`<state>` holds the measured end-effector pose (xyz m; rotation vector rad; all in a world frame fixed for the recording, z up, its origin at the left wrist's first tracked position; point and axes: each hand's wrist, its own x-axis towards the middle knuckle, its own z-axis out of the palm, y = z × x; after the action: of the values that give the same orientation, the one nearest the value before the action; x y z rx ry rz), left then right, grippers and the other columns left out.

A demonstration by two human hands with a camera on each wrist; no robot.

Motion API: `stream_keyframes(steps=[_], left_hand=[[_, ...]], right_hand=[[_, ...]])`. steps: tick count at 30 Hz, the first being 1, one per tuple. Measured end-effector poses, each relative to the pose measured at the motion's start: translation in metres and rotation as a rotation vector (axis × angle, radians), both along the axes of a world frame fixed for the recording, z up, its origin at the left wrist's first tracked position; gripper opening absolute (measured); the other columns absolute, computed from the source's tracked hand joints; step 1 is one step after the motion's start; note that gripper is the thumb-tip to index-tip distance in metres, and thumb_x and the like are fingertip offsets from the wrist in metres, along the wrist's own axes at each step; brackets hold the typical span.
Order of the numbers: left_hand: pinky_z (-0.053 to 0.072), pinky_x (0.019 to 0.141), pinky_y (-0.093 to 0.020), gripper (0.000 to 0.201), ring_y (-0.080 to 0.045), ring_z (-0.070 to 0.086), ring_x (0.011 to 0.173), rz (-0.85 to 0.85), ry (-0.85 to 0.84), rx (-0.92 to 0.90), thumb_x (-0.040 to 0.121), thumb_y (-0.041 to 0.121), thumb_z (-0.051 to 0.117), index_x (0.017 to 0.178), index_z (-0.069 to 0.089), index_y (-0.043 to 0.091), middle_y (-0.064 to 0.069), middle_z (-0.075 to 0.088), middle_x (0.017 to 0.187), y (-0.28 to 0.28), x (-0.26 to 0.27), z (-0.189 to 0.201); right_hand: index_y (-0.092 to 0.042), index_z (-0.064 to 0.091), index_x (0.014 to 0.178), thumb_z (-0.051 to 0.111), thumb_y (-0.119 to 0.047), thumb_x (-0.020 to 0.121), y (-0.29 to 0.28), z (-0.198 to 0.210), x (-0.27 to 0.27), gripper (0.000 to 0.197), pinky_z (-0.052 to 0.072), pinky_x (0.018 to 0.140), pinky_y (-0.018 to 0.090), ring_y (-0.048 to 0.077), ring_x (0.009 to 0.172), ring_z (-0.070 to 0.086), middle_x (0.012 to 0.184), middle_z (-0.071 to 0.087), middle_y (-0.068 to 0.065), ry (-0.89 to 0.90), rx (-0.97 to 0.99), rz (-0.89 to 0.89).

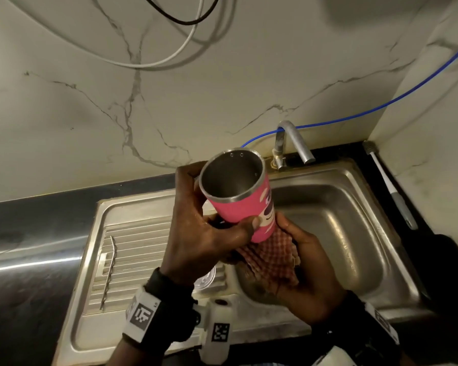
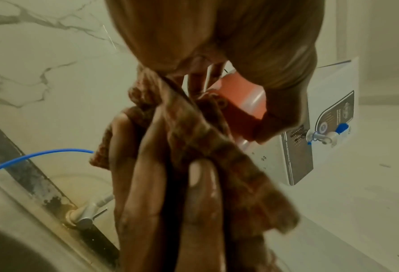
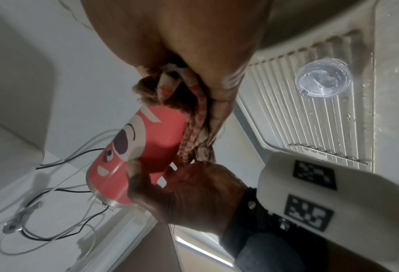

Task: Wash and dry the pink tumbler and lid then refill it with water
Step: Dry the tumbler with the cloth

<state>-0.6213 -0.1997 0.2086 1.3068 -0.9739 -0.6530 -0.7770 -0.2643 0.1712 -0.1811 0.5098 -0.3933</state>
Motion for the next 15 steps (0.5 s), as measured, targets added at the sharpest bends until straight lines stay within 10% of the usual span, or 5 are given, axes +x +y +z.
stream_keyframes(steps=[4,7,15], left_hand=[[0.064,0.08,-0.035,0.083,-0.025,0.071,0.118,0.098,0.024,-0.028,0.062,0.016,0.096,0.13,0.048,0.02,0.003,0.069,0.128,0.001,0.004,0.003],[0.061,0.076,-0.027,0.079,-0.016,0.073,0.109,0.202,0.037,-0.012,0.06,0.009,0.094,0.124,0.05,0.021,0.01,0.073,0.119,-0.004,0.008,0.004],[0.065,0.071,-0.04,0.08,-0.02,0.079,0.093,0.255,0.191,0.23,0.058,0.026,0.098,0.121,0.05,0.024,-0.002,0.078,0.109,-0.017,-0.013,-0.006]], right_hand=[[-0.01,0.051,0.149,0.04,-0.046,0.108,-0.002,-0.001,-0.006,0.055,0.046,0.112,0.052,0.038,0.136,0.054,0.149,0.054,0.021,0.083,-0.082,-0.058],[-0.008,0.068,0.131,0.04,-0.039,0.107,-0.003,0.011,-0.009,0.048,0.062,0.087,0.046,0.033,0.115,0.071,0.129,0.07,0.017,0.09,-0.221,-0.189],[-0.022,0.063,0.14,0.052,-0.03,0.102,0.011,0.022,0.005,0.04,0.049,0.108,0.028,0.014,0.132,0.059,0.144,0.062,-0.001,0.245,-1.055,-0.42]])
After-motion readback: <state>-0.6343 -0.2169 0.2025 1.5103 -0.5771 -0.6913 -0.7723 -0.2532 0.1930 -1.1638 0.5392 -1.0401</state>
